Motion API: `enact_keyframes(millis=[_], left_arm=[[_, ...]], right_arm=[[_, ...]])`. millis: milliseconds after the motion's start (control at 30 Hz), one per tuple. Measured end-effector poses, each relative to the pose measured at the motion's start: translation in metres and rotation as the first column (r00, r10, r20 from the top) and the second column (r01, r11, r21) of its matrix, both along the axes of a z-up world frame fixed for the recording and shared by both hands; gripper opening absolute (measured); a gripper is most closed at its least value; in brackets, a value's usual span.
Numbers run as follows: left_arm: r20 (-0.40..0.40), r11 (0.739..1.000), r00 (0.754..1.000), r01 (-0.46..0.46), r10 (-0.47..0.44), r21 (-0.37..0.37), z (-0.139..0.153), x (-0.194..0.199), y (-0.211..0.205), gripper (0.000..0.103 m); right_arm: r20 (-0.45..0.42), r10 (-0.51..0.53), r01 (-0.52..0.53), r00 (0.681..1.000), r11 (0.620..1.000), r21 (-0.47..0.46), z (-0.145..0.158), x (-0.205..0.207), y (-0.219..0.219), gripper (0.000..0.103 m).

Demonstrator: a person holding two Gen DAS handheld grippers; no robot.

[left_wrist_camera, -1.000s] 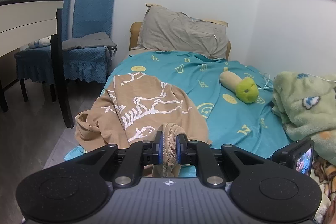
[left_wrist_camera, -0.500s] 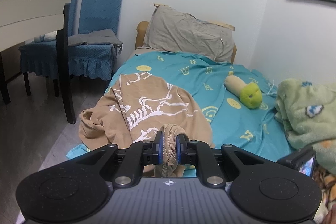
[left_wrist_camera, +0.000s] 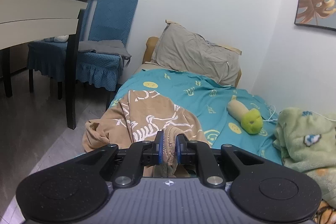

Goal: Fold clothes
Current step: 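Grasp the shirt fabric with the right gripper near the left gripper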

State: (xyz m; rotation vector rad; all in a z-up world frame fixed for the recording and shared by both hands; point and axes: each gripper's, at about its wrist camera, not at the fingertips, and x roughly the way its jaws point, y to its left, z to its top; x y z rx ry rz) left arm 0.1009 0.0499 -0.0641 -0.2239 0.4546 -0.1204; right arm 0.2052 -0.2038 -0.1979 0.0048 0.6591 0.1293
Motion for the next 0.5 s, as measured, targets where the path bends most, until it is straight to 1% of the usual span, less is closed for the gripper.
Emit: enact_keyframes(millis=[100, 200, 267, 300, 367, 400, 433, 500], left_arm=[[0.002, 1.000, 1.000, -0.008, 0.008, 0.001, 0.000, 0.000, 0.001, 0.013], [0.000, 1.000, 1.000, -0.018, 0.018, -0.003, 0.001, 0.001, 0.002, 0.013], [-0.002, 1.000, 1.000, -0.023, 0.023, -0.011, 0.001, 0.002, 0.004, 0.013], [-0.002, 1.000, 1.000, -0.025, 0.025, -0.016, 0.002, 0.003, 0.005, 0.013], [0.004, 0.999, 1.000, -0.027, 0.027, -0.027, 0.003, 0.003, 0.006, 0.013], [0.009, 0.999, 1.000, -0.027, 0.028, -0.032, 0.004, 0.004, 0.007, 0.013], [0.012, 0.999, 1.000, -0.027, 0.028, -0.038, 0.005, 0.004, 0.008, 0.013], [0.017, 0.998, 1.000, -0.026, 0.027, -0.054, 0.005, 0.003, 0.010, 0.013]], right_arm=[[-0.015, 0.005, -0.005, 1.000, 1.000, 0.004, 0.002, 0.008, 0.002, 0.103], [-0.027, 0.043, -0.041, 0.999, 0.998, 0.054, 0.014, 0.005, -0.005, 0.103], [0.028, 0.016, -0.019, 0.999, 0.995, 0.102, 0.032, -0.003, -0.007, 0.103], [0.074, 0.028, -0.036, 0.997, 0.993, 0.115, 0.042, -0.009, -0.004, 0.103], [0.172, 0.089, -0.115, 0.981, 0.982, 0.151, 0.061, -0.020, 0.007, 0.103], [0.207, 0.125, -0.161, 0.970, 0.973, 0.167, 0.069, -0.024, 0.014, 0.103], [0.216, 0.170, -0.209, 0.962, 0.962, 0.176, 0.072, -0.023, 0.023, 0.103], [0.213, 0.227, -0.263, 0.950, 0.951, 0.160, 0.070, -0.019, 0.041, 0.103]])
